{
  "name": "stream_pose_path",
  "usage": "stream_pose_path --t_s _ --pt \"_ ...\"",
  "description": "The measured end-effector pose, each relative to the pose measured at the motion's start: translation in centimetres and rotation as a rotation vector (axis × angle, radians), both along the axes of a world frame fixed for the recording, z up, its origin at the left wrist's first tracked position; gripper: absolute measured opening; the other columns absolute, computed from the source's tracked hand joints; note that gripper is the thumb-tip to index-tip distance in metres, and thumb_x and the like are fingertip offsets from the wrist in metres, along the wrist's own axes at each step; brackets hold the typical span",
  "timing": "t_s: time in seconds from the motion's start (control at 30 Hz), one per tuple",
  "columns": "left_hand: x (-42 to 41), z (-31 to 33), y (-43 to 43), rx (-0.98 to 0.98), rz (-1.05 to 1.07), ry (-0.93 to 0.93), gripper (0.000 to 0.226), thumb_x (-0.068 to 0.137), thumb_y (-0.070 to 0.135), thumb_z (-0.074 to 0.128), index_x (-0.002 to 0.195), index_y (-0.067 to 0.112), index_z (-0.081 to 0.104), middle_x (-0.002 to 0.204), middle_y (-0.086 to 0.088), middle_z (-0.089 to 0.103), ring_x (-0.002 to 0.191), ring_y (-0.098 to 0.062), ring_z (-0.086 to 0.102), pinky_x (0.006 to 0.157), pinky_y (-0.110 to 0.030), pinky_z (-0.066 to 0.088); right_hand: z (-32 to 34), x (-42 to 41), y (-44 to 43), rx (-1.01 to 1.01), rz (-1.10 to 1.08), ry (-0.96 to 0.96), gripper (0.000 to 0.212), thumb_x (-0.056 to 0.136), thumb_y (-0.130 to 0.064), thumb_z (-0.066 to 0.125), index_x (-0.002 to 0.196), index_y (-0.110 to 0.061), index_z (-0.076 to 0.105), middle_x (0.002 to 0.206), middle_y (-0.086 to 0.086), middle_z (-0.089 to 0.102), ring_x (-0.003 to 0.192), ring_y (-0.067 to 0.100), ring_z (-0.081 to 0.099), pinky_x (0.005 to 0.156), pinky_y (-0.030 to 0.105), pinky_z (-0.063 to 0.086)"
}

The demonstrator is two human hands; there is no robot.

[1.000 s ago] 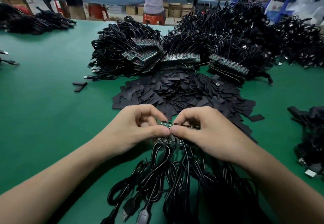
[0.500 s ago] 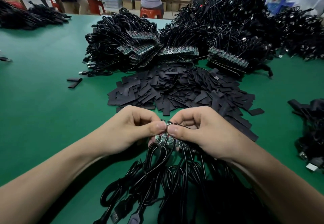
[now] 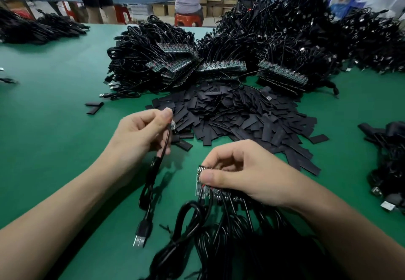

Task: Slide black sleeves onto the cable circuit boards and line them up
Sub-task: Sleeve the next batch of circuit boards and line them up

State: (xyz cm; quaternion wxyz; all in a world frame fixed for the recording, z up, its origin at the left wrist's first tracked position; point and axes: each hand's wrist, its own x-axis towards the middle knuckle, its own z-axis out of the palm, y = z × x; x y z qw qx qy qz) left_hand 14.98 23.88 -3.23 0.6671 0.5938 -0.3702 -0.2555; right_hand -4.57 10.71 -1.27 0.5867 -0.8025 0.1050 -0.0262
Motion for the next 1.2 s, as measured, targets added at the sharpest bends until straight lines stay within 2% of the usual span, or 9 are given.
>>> stream_pose_path --t_s 0.17,0.3,0.43,0.53,0.63,0.73,0.93,1.07,1.2 --pt "-0.3 0.4 0.0 -0.078 0.173 -0.133 0.036 0.093 0.048 0.067 0.067 0.024 0.065 0.057 0.006 0.058 0.049 -0.008 0.051 0.051 -0.015 0.043 -0.3 0.1 1.3 -0.276 -0.046 0.051 0.013 0.090 -0.040 0.074 0.093 -0.028 0.076 0.086 -0.013 0.073 0.073 -0.002 0.063 0.067 0.012 0.048" --pt "-1.6 1.0 0.0 -0.108 0.133 -0.316 0.026 0.083 0.044 0.073 0.066 0.024 0.070 0.061 -0.004 0.062 0.060 -0.010 0.053 0.059 -0.018 0.045 -0.1 0.5 1.4 -0.279 -0.277 -0.093 0.020 0.091 -0.047 0.068 0.108 -0.038 0.071 0.098 -0.021 0.070 0.090 -0.006 0.065 0.075 0.013 0.051" --pt "-3.3 0.5 -0.4 -0.102 0.055 -0.363 0.021 0.076 0.041 0.080 0.067 0.025 0.072 0.063 -0.003 0.064 0.058 -0.026 0.052 0.056 -0.037 0.042 0.1 1.1 1.8 -0.216 -0.314 -0.163 0.011 0.094 -0.039 0.070 0.102 -0.033 0.075 0.094 -0.018 0.075 0.091 -0.004 0.069 0.086 0.024 0.055" --pt "-3.6 0.2 -0.6 -0.091 0.053 -0.340 0.024 0.078 0.041 0.078 0.068 0.021 0.069 0.066 -0.014 0.064 0.060 -0.043 0.056 0.058 -0.053 0.045 -0.1 1.2 2.1 -0.139 -0.287 -0.172 0.011 0.095 -0.032 0.071 0.094 -0.024 0.078 0.087 -0.010 0.079 0.084 0.002 0.073 0.084 0.027 0.057" --pt "-2.5 0.2 -0.5 -0.023 0.113 -0.436 0.024 0.089 0.046 0.067 0.076 0.026 0.068 0.072 0.006 0.068 0.068 -0.015 0.063 0.065 -0.035 0.052 0.1 1.0 1.8 0.046 -0.260 -0.220 0.015 0.097 -0.028 0.068 0.092 -0.017 0.077 0.091 -0.003 0.080 0.088 0.013 0.077 0.083 0.028 0.061" --pt "-0.3 0.1 0.0 0.151 0.264 -0.838 0.004 0.096 0.029 0.068 0.094 0.030 0.071 0.083 0.014 0.066 0.075 0.000 0.056 0.071 -0.015 0.044 1.4 0.5 1.2 0.322 -0.252 -0.364 0.018 0.091 -0.034 0.069 0.087 -0.020 0.079 0.089 0.004 0.080 0.084 0.018 0.077 0.071 0.024 0.061" --pt "1.3 -0.4 0.7 0.495 0.219 -1.141 0.031 0.090 0.048 0.069 0.116 0.032 0.075 0.107 0.012 0.065 0.106 -0.012 0.057 0.086 -0.034 0.052 6.1 -1.9 -2.3 0.472 -0.296 -0.667 0.024 0.085 -0.048 0.063 0.079 -0.029 0.076 0.061 -0.013 0.059 0.055 0.004 0.056 0.053 0.021 0.050" --pt "1.3 -0.3 0.6 0.536 0.202 -1.139 0.027 0.088 0.049 0.071 0.110 0.035 0.077 0.104 0.015 0.066 0.104 -0.010 0.058 0.084 -0.034 0.053 7.2 -4.2 -4.2 0.149 -0.296 -0.407 0.030 0.086 -0.050 0.068 0.078 -0.022 0.074 0.052 -0.007 0.048 0.040 0.008 0.043 0.041 0.020 0.038" --pt "1.8 -0.7 0.4 0.516 0.176 -0.980 0.017 0.085 0.038 0.079 0.100 0.030 0.079 0.096 0.012 0.066 0.093 -0.012 0.062 0.088 -0.039 0.056 5.1 -4.4 -3.6 -0.143 -0.202 0.027 0.040 0.080 -0.058 0.065 0.084 -0.019 0.077 0.052 -0.001 0.054 0.042 0.012 0.048 0.046 0.016 0.040"
